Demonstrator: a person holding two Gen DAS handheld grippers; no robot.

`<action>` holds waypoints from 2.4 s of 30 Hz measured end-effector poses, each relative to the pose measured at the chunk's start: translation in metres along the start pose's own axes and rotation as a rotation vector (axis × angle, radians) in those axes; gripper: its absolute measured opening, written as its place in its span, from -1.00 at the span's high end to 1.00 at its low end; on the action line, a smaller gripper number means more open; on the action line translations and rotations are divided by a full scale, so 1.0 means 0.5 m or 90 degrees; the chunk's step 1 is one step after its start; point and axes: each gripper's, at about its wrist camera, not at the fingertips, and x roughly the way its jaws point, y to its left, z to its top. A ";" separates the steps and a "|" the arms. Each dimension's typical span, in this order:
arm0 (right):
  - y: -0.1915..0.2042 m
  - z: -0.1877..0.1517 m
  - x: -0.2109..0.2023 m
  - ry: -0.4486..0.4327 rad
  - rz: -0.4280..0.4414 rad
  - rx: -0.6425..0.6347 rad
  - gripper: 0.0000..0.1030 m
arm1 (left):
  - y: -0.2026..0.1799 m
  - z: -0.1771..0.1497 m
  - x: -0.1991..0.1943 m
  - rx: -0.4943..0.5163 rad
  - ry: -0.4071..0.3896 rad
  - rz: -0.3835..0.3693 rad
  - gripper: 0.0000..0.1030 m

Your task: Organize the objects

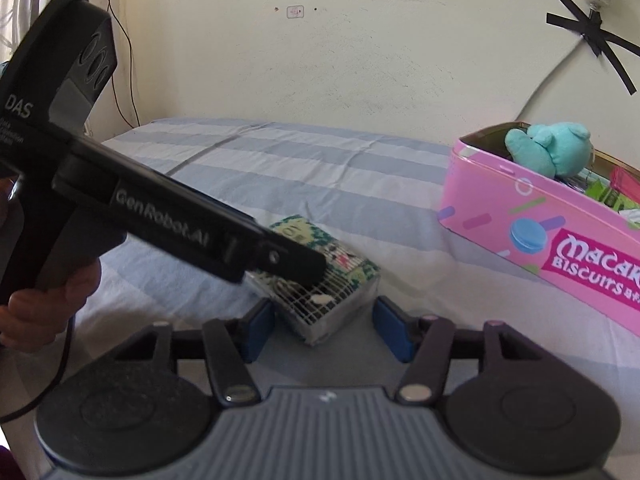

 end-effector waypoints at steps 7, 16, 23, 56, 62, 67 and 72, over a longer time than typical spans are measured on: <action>-0.053 0.040 -0.064 -0.078 -0.041 0.009 0.18 | -0.102 0.090 -0.016 0.099 -0.076 -0.002 -0.27; -0.208 0.123 -0.082 -0.121 -0.153 -0.006 0.18 | -0.214 0.229 0.113 0.126 -0.098 -0.035 -0.30; -0.318 0.142 0.011 -0.069 -0.193 0.020 0.19 | -0.232 0.275 0.222 0.135 -0.064 0.064 -0.48; -0.236 -0.066 -0.251 -0.243 -0.188 0.297 -0.25 | -0.311 0.107 0.045 0.192 -0.117 0.221 -0.89; -0.219 -0.082 -0.260 -0.241 -0.170 0.323 -0.34 | -0.310 0.078 0.016 0.170 -0.119 0.216 -0.97; -0.199 -0.092 -0.269 -0.244 -0.156 0.341 -0.54 | -0.307 0.051 -0.005 0.164 -0.125 0.212 -1.00; -0.181 -0.095 -0.278 -0.249 -0.153 0.350 -0.59 | -0.294 0.030 -0.017 0.154 -0.110 0.215 -1.00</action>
